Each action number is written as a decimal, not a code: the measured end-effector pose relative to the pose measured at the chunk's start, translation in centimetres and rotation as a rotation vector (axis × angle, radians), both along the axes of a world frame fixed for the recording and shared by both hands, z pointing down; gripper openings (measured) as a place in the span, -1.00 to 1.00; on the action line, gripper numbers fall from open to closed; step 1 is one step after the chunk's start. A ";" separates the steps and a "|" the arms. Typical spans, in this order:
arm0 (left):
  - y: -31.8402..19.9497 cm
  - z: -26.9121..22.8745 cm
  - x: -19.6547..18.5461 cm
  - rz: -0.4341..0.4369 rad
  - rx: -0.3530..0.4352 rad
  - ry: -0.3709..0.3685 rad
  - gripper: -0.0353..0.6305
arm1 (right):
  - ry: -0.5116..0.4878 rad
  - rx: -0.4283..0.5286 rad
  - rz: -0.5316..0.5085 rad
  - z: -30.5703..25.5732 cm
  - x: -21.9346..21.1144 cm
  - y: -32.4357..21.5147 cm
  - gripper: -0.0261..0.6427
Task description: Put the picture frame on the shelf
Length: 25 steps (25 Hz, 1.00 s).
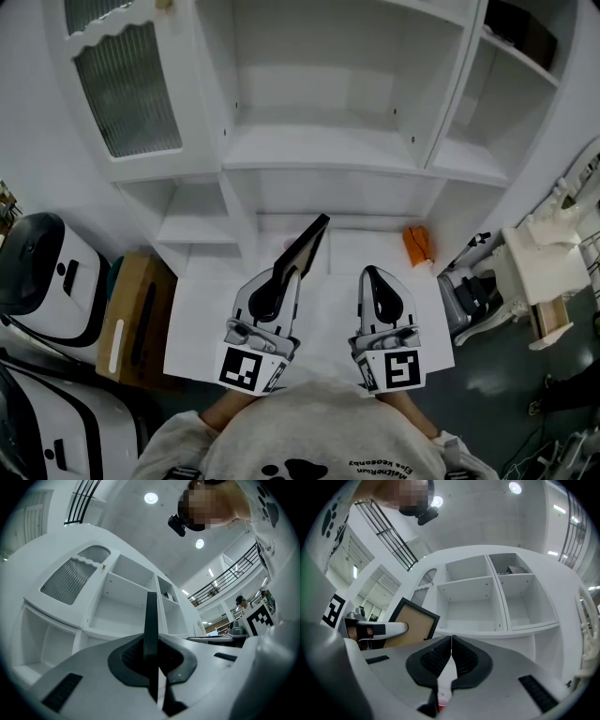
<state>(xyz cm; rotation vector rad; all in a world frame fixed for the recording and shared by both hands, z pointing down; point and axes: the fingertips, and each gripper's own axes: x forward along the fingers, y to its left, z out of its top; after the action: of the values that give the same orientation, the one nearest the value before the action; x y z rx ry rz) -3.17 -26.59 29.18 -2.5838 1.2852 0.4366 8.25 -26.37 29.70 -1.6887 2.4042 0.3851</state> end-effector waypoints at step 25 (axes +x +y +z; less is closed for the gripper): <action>-3.9 -6.8 1.7 -0.068 0.238 -0.126 -0.81 | 0.040 0.133 -0.064 -3.8 0.1 -3.0 -0.82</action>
<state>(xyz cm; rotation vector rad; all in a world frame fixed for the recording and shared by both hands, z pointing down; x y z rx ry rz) -1.49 -30.48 22.36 -2.3250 1.1958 0.3817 8.32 -29.41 25.86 -1.5586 2.3957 0.5606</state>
